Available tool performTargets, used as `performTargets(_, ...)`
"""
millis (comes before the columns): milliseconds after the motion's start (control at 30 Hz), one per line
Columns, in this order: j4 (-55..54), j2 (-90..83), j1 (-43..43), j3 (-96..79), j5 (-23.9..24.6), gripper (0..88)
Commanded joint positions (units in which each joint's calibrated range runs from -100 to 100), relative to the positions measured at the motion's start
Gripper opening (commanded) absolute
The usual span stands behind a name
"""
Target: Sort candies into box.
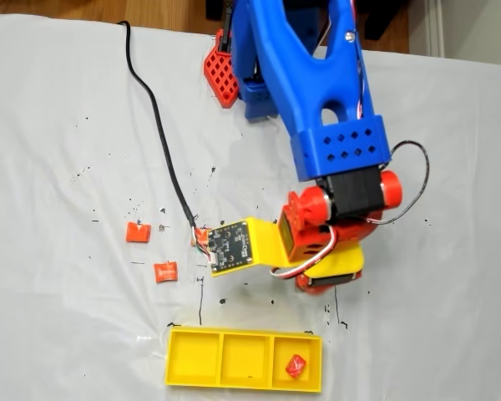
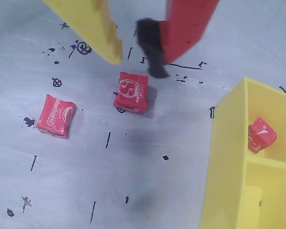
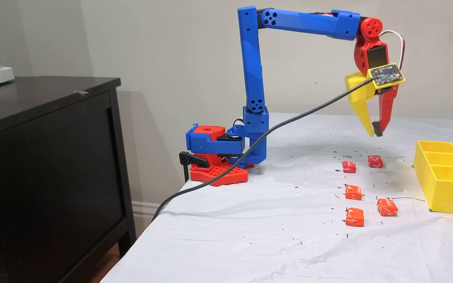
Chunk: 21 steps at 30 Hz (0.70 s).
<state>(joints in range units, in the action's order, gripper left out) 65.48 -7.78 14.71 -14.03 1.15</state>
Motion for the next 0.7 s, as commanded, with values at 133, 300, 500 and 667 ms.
performTargets(133,2.19,4.39,0.15,3.51,-1.03,25.8)
performTargets(300,0.39,6.17,0.42,2.06,-1.37,23.6)
performTargets(500,-1.82,10.24,0.87,2.97,-1.27,23.6)
performTargets(667,-2.89,13.30,1.50,4.24,-1.17,21.3)
